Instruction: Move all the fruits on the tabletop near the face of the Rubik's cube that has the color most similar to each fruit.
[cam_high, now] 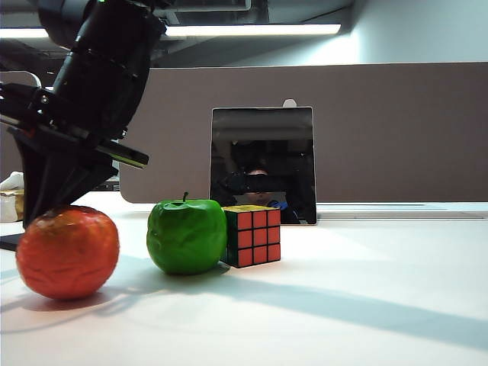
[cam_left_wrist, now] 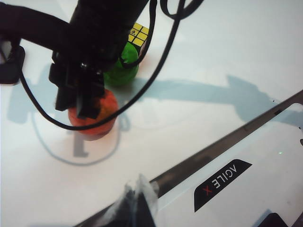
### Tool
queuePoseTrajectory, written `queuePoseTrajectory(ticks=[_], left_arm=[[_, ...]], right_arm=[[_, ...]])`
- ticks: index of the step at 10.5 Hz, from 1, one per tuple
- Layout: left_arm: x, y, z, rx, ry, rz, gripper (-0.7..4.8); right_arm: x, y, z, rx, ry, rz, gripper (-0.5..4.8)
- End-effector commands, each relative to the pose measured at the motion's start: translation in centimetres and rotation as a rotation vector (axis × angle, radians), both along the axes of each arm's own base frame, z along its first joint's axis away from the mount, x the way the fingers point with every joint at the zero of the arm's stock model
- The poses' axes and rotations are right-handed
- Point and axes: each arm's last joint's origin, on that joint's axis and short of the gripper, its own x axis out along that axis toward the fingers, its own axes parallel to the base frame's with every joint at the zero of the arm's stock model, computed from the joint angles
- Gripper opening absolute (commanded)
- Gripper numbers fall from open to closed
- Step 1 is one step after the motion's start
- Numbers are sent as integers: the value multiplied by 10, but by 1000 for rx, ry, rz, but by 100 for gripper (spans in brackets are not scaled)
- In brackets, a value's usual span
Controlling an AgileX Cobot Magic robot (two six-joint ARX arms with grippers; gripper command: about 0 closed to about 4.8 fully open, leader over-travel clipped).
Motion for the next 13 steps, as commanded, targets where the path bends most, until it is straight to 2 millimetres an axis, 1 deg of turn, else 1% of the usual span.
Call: queuePoseTrajectory(ticks=[1, 3, 4, 5, 7, 8, 9, 10, 13], left_arm=[[-1, 0, 1, 1, -17, -6, -5], [-1, 0, 1, 3, -19, -7, -5], [-1, 0, 1, 3, -19, -7, -5], [-1, 0, 1, 3, -20, -7, -5], [1, 0, 4, 4, -51, -7, -5], [1, 0, 4, 4, -53, -7, -5], [1, 0, 4, 4, -53, -7, -5], [1, 0, 4, 3, -53, -7, -5], [1, 0, 4, 3, -52, -7, -5]], right_arm=[[-18, -6, -4, -152, 51, 14, -1], [-21, -11, -5, -207, 67, 32, -1], [-25, -8, -5, -228, 27, 42, -1], [-29, -7, -5, -238, 31, 55, -1], [-45, 0, 3, -208, 13, 114, -1], [-57, 6, 4, -213, 5, 133, -1], [-57, 6, 4, -216, 1, 130, -1], [-54, 2, 2, -282, -47, 78, -1], [-52, -4, 1, -330, -38, 61, -1]])
